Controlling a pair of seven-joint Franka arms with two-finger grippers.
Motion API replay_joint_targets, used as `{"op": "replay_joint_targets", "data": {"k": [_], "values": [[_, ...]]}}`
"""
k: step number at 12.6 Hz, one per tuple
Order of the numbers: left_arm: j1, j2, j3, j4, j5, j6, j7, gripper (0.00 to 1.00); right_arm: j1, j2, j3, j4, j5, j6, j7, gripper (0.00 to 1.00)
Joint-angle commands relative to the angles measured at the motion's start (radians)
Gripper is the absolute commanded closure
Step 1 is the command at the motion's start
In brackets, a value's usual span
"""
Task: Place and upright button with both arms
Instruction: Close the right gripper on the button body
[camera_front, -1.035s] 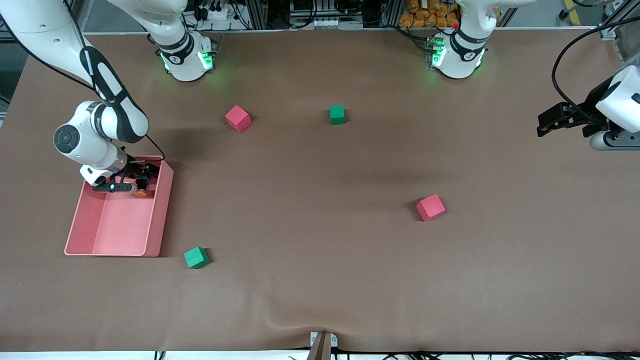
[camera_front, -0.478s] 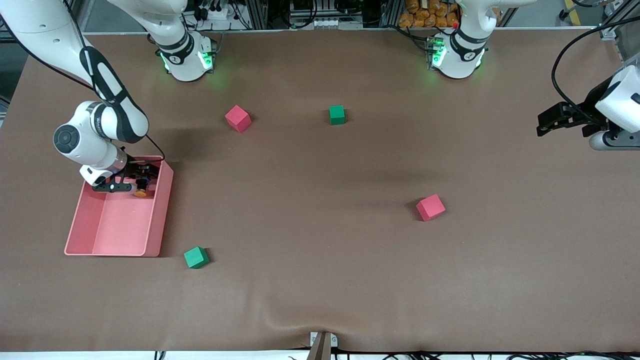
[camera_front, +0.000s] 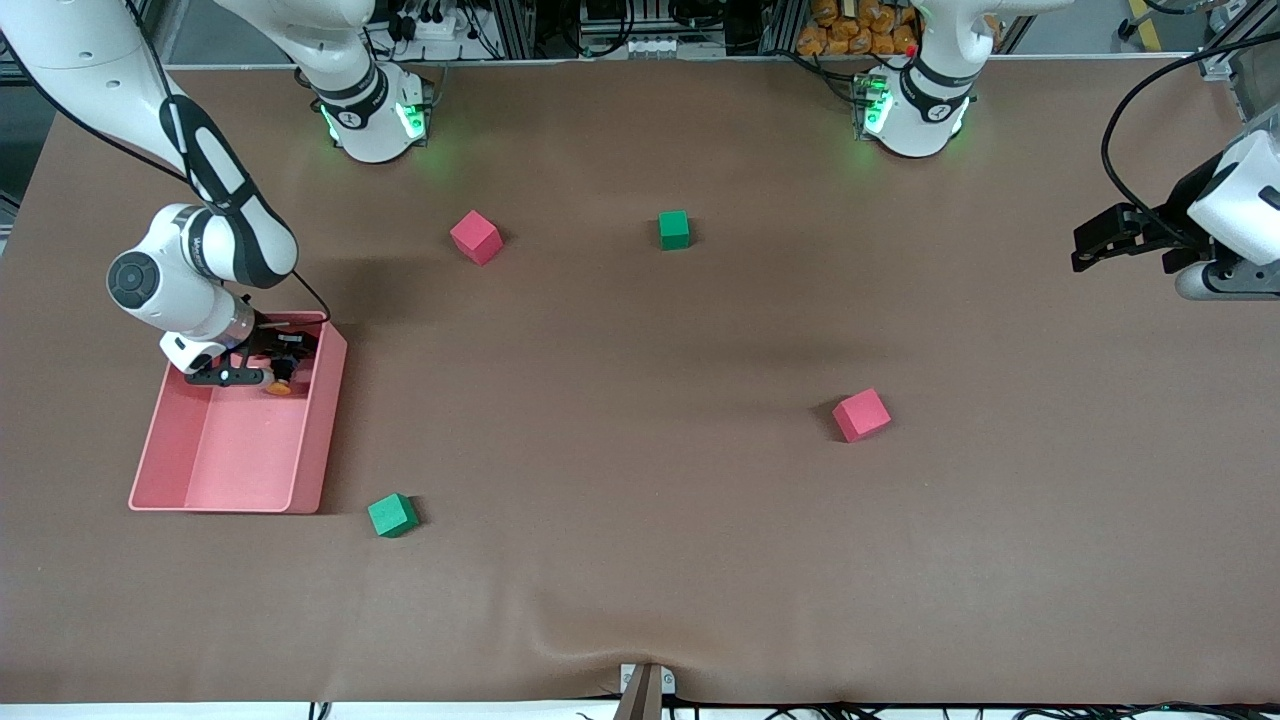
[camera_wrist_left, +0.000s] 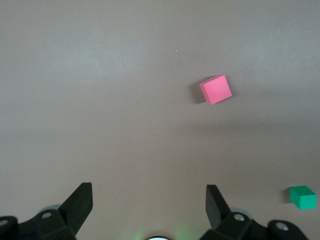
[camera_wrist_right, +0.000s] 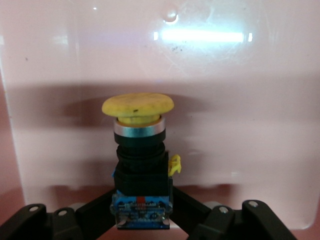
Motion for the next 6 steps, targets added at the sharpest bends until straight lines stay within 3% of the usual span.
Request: {"op": "replay_joint_targets", "data": {"k": [1, 3, 6], "values": [[0.005, -0.009, -0.004, 0.024, 0.009, -0.017, -0.009, 0.00, -0.003, 0.012, 0.007, 0.025, 0.001, 0.018, -0.033, 1.00], [0.006, -0.009, 0.003, 0.034, 0.009, -0.017, -0.006, 0.00, 0.018, -0.040, 0.010, 0.073, 0.001, -0.083, -0.032, 1.00], [0.020, -0.011, 0.003, 0.032, 0.011, -0.023, 0.005, 0.00, 0.041, -0.041, 0.012, 0.319, 0.002, -0.444, -0.033, 1.00]]}}
